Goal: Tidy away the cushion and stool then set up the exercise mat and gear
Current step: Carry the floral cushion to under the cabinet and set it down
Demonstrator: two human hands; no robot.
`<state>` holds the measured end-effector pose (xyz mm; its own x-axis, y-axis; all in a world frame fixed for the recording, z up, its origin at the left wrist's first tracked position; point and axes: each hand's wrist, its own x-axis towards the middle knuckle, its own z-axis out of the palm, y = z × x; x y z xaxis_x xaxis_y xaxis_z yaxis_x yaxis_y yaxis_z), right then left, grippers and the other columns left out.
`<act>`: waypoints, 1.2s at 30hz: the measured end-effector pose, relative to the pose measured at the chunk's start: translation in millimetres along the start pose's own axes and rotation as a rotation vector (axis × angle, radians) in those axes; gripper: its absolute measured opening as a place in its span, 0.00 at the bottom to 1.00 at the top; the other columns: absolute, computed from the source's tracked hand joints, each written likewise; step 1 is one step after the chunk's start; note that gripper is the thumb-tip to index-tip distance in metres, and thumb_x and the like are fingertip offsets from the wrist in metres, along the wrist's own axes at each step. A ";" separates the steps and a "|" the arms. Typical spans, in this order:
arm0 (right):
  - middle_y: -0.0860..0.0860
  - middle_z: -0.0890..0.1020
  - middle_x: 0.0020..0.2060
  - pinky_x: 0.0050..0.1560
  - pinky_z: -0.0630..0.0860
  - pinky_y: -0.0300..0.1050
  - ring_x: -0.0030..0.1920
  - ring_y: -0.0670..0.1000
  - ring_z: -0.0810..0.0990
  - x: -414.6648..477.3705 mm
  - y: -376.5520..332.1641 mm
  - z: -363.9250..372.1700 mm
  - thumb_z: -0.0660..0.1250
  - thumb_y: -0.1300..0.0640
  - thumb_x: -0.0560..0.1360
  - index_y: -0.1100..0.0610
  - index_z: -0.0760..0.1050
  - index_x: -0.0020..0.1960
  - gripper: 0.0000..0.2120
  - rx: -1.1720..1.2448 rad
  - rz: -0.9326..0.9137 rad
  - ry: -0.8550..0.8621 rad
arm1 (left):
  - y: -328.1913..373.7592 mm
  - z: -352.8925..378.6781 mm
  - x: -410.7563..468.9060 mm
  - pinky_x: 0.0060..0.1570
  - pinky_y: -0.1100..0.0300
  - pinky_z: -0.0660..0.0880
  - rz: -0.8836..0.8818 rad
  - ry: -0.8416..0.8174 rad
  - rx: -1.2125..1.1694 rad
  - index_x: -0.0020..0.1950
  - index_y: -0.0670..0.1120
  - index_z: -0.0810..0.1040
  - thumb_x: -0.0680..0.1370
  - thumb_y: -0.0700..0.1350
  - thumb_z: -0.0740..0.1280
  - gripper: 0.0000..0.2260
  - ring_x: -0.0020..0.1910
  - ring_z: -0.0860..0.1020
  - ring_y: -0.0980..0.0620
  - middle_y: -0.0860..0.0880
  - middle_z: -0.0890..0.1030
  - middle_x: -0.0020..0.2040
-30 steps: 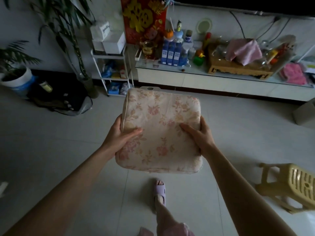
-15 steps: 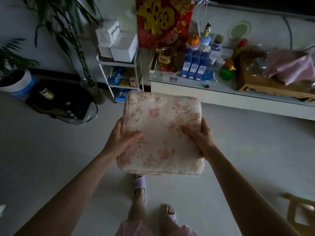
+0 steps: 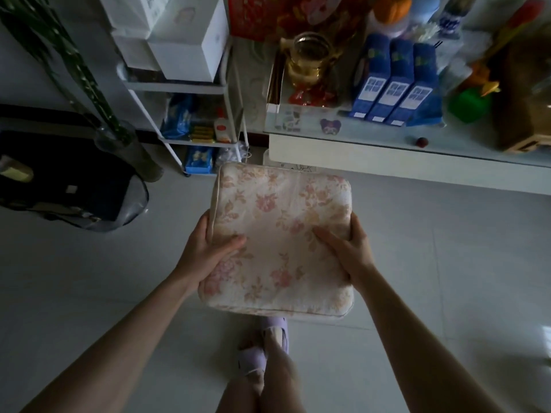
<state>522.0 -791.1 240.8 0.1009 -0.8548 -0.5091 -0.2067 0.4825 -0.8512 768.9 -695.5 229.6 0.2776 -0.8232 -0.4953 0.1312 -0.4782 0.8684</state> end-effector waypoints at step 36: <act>0.49 0.82 0.51 0.46 0.82 0.50 0.49 0.51 0.83 320.8 227.8 94.1 0.77 0.57 0.67 0.48 0.72 0.61 0.25 -0.010 0.012 -0.005 | -230.0 -14.7 317.2 0.44 0.63 0.79 -0.025 0.075 0.039 0.59 0.54 0.73 0.68 0.42 0.76 0.23 0.48 0.82 0.56 0.53 0.83 0.51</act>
<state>598.8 -937.4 -128.4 0.1028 -0.8478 -0.5202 -0.2181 0.4911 -0.8434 840.8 -842.1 -126.8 0.3451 -0.7866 -0.5120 0.1017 -0.5109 0.8536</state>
